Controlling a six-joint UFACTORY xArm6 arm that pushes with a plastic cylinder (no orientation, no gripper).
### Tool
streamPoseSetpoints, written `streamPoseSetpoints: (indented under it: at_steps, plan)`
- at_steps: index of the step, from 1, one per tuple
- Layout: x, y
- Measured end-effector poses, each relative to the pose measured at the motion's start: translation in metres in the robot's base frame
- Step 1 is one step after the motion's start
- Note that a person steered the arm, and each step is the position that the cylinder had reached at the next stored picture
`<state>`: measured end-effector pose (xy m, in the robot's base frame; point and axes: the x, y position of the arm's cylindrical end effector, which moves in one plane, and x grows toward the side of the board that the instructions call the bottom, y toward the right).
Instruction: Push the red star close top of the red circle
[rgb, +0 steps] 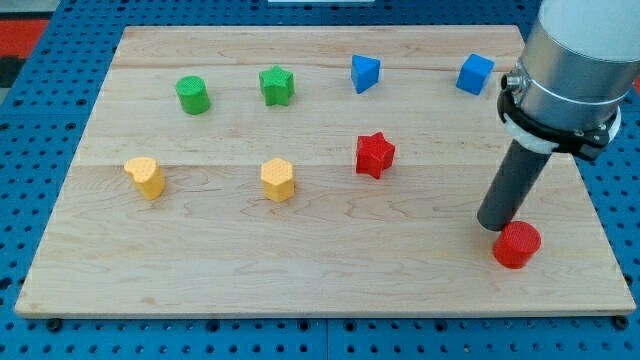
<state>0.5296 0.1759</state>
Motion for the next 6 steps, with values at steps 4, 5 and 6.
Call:
streamPoseSetpoints:
  at_steps: [4,5,6]
  plan:
    - [-0.117,-0.068]
    - [-0.133,-0.101]
    - [-0.131,-0.135]
